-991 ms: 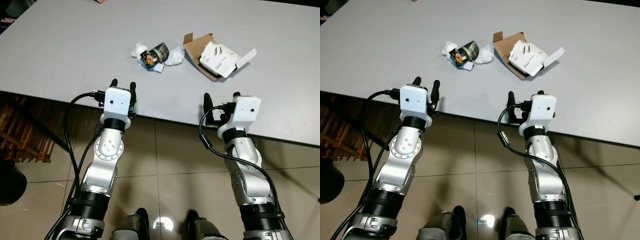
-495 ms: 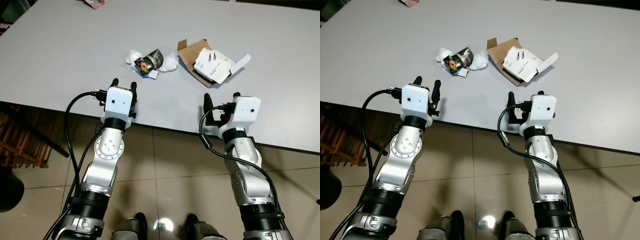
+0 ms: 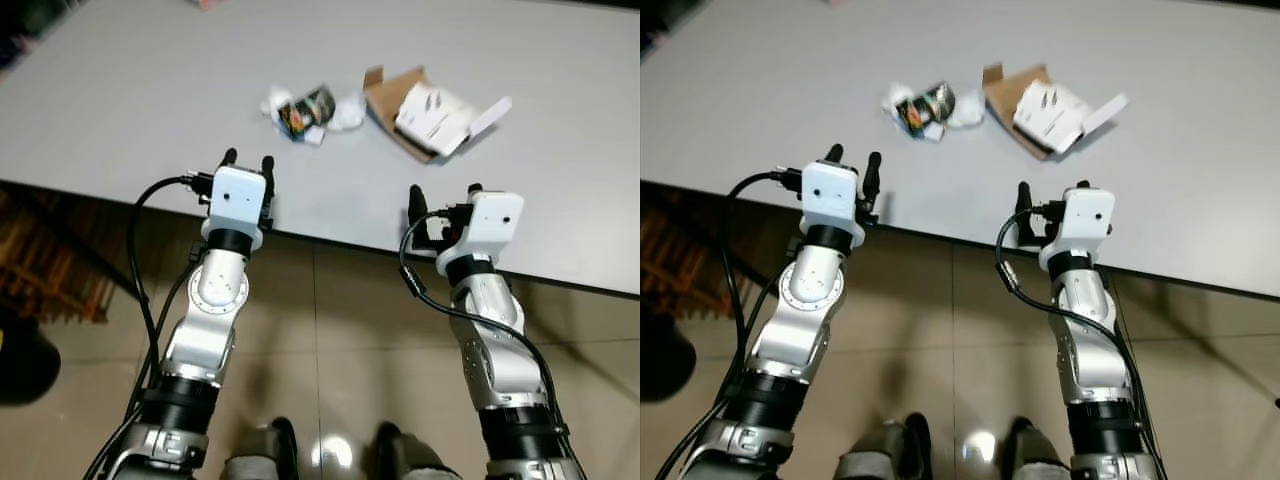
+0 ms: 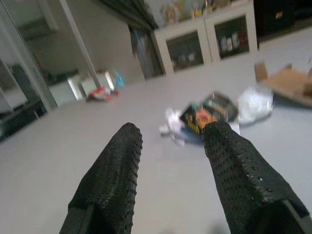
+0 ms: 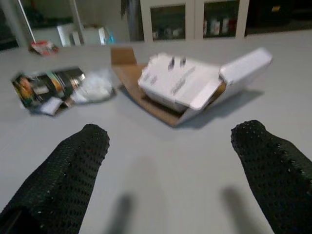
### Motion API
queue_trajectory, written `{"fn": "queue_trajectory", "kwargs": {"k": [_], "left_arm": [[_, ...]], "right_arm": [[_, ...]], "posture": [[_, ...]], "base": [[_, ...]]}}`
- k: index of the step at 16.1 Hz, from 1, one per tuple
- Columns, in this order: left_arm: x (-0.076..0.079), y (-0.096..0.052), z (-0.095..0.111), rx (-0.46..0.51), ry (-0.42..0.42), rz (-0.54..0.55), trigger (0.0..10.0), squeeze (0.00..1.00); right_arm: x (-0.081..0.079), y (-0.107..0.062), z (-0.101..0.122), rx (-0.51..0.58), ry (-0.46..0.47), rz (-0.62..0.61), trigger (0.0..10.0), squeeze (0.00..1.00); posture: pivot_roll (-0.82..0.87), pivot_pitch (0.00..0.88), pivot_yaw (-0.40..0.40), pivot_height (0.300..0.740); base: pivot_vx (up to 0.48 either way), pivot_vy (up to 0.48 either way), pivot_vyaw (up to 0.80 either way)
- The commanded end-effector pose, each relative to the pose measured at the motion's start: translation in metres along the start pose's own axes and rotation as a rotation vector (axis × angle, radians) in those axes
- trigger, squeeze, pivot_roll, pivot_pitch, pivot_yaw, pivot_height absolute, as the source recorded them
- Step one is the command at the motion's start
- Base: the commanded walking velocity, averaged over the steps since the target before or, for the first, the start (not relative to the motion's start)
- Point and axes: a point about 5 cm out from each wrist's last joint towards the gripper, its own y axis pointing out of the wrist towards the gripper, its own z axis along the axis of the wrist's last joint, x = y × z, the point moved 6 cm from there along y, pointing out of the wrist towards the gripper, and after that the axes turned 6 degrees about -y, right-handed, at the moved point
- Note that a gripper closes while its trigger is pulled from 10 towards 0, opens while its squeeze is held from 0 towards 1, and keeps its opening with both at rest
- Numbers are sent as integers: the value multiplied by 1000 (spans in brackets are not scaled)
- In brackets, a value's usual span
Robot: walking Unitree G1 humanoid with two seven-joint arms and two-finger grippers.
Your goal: Picking trash to rubbish bin
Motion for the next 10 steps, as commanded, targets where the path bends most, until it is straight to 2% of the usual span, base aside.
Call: {"fn": "queue_trajectory", "kwargs": {"k": [1, 10], "left_arm": [[0, 0, 3, 14, 4, 4, 10000, 0], [1, 1, 7, 27, 5, 4, 10000, 0]], "right_arm": [[3, -1, -2, -6, 9, -14, 10000, 0], [4, 0, 3, 8, 9, -16, 10000, 0]], "posture": [[-17, 237, 47, 740], [-18, 234, 46, 740]], "base": [[360, 0, 0], [360, 0, 0]]}}
